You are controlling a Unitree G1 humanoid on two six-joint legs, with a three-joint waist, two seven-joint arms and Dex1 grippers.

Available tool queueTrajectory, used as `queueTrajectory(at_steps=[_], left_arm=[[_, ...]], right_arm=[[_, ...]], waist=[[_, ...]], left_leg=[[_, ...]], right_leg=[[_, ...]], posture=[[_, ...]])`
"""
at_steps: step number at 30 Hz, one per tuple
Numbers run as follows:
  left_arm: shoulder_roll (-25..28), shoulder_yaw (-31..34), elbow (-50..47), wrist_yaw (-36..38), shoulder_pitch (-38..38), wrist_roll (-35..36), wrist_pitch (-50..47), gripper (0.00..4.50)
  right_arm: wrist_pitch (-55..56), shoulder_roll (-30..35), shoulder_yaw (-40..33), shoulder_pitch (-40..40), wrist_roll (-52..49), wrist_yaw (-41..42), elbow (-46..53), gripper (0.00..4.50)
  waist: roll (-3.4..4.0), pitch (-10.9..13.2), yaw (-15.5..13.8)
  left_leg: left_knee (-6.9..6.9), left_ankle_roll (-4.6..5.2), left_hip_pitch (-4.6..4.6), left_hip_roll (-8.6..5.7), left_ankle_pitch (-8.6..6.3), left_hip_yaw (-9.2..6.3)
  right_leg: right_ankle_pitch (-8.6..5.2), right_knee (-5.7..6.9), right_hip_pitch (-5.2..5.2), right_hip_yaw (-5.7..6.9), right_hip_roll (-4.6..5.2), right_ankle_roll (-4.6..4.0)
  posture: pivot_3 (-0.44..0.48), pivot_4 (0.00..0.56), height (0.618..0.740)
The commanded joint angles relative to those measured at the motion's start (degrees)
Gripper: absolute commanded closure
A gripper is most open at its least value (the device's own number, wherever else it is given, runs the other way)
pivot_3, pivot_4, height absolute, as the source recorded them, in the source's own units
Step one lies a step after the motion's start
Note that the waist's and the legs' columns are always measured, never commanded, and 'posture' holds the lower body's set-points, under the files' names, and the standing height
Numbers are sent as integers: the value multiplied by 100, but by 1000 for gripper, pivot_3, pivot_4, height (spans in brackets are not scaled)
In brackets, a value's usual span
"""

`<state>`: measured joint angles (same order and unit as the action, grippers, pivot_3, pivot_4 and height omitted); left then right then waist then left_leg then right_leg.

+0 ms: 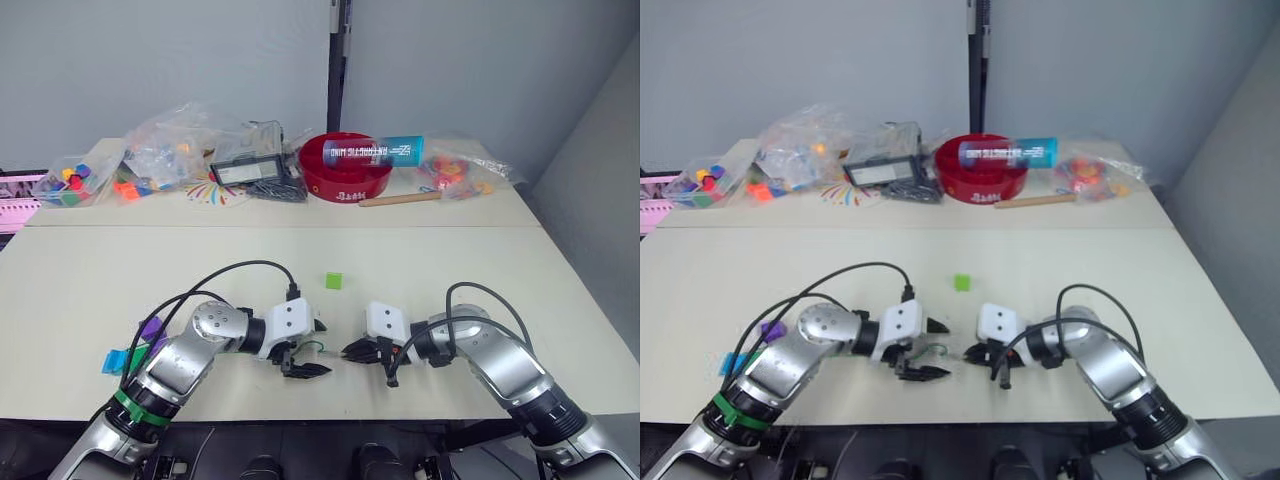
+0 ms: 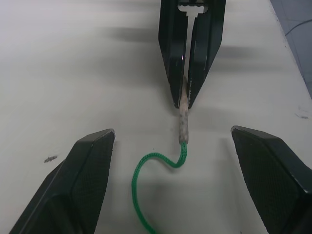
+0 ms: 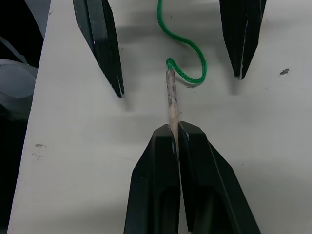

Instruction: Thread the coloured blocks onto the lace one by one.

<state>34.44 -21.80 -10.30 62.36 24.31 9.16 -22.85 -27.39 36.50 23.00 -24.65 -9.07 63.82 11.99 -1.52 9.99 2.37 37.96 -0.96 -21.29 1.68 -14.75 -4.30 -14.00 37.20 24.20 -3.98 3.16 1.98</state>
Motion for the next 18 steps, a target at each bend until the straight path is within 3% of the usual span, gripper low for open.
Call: queueTrajectory(at_steps=[1, 12, 13, 18], left_arm=[[-90, -21, -70, -19, 147, -18, -59, 736], [-77, -37, 30, 50, 244, -89, -101, 4297], [-81, -35, 39, 53, 250, -98, -99, 4469], [-99, -25, 40, 67, 260, -105, -97, 4469]], right_arm=[[-21, -22, -30, -92, 2, -23, 223, 4500], [-54, -59, -42, -125, -6, -63, 199, 4500], [-52, -58, -40, -127, -6, -66, 196, 4500], [-63, -62, -41, -123, 8, -63, 202, 4500]], waist=[[0, 0, 2], [0, 0, 8], [0, 0, 7], [0, 0, 8]], left_leg=[[0, 0, 0, 0, 0, 0], [0, 0, 1, 0, 0, -1], [0, 0, 1, 0, 0, -1], [0, 0, 1, 0, 0, -1]], right_leg=[[0, 0, 0, 0, 0, 0], [0, 0, -1, 0, 0, 0], [0, 0, 0, 0, 0, 0], [0, 0, 0, 0, 0, 0]], posture=[[0, 150, 731], [0, 150, 731], [0, 150, 731], [0, 150, 731]])
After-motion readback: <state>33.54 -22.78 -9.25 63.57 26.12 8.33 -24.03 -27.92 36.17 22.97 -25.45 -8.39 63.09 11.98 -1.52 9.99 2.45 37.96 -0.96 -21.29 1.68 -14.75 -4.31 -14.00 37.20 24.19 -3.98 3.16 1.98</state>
